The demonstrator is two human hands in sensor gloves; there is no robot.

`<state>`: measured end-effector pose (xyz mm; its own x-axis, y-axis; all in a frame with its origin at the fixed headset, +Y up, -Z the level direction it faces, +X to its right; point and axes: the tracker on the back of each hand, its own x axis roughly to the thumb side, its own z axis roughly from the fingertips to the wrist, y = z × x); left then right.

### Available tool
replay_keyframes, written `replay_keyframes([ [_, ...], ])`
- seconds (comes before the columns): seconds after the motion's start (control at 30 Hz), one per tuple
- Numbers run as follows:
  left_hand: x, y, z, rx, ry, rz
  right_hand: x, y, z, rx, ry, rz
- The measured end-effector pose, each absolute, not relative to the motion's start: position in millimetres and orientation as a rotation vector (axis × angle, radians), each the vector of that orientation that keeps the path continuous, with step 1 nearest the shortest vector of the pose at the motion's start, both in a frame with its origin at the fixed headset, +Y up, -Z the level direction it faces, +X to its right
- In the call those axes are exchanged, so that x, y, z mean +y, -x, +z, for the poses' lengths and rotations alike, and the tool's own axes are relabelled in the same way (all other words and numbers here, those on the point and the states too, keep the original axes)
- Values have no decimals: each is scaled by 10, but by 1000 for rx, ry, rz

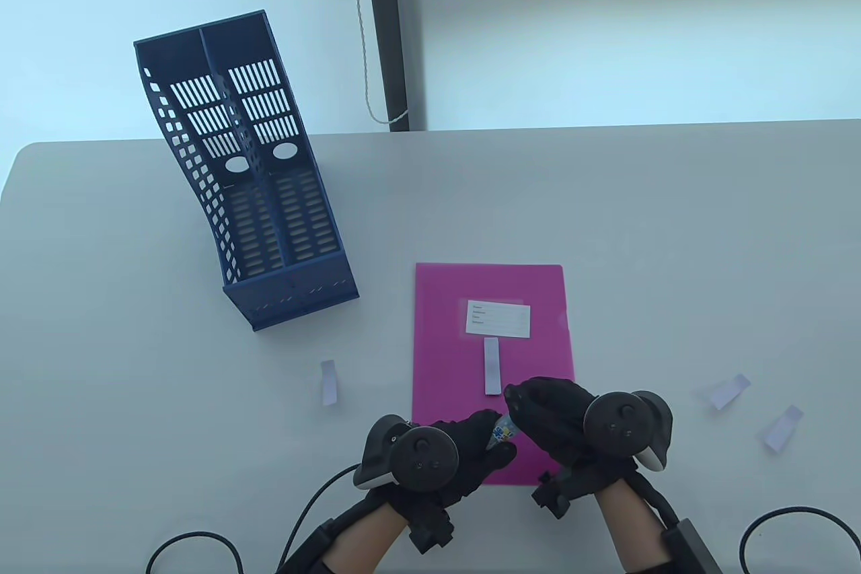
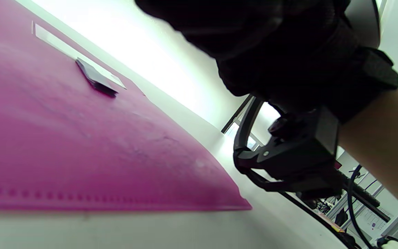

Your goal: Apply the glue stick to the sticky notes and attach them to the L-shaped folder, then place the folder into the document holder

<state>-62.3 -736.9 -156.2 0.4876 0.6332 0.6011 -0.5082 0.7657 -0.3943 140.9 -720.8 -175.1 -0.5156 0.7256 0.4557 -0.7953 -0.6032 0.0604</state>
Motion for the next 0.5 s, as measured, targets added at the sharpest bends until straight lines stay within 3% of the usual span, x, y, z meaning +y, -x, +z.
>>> replay_keyframes([
  [0.3,-7474,736,-1699,-903,462,1081,-7068,-1362,-1773,-280,-655,2085],
  [0.33,-7500,814,-1704,-936,601,1209,-7019,-1564,-1784,-376,-482,1989],
  [0.37,-7501,888,-1702,-919,626,1232,-6998,-1694,-1800,-419,-443,1908],
  [0.43,-7464,1002,-1769,-834,416,1195,-6982,-1897,-1738,-296,-408,1971],
  [0.5,-7437,1000,-1808,-837,414,1121,-6967,-1970,-1694,-301,-419,2104],
])
